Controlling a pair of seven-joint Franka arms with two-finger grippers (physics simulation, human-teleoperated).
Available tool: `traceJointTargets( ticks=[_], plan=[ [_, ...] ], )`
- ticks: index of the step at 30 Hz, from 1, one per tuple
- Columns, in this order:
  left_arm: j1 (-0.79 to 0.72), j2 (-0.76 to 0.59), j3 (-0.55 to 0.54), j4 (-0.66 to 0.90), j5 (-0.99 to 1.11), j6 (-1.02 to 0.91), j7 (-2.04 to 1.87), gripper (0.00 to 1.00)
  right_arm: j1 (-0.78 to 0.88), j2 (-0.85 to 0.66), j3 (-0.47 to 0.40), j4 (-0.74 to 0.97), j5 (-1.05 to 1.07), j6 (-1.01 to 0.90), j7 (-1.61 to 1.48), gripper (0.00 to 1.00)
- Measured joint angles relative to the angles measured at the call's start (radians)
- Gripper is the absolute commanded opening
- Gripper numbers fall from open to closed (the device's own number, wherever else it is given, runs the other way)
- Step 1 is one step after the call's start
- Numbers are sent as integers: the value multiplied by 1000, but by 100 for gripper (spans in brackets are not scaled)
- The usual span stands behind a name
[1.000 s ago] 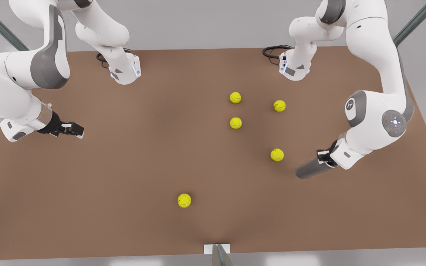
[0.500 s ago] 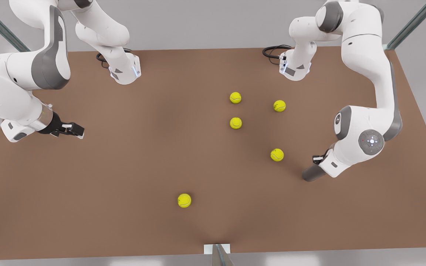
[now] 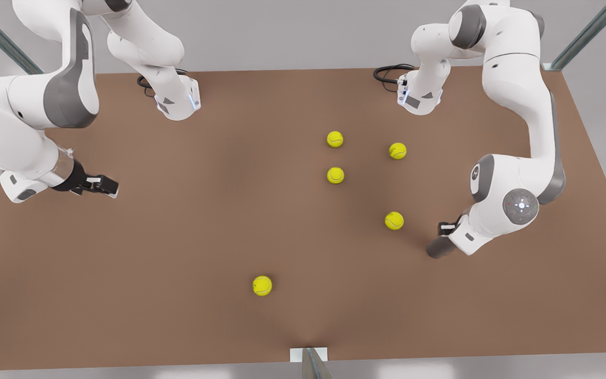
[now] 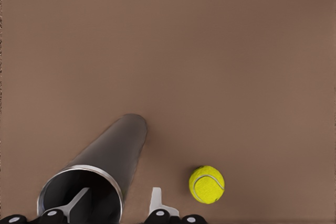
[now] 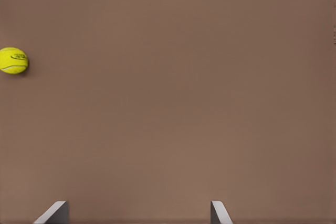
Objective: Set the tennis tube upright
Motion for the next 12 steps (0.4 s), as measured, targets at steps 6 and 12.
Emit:
traceJointTargets(
  ticks=[6,12],
  plan=[
    [0,-292,7,105,-23,-183,13,100,1,3,-1,-1,-1,12,0,100],
    [2,-617,9,-297,-32,-216,43,100,0,2,-1,-3,-1,15,0,100]
  ],
)
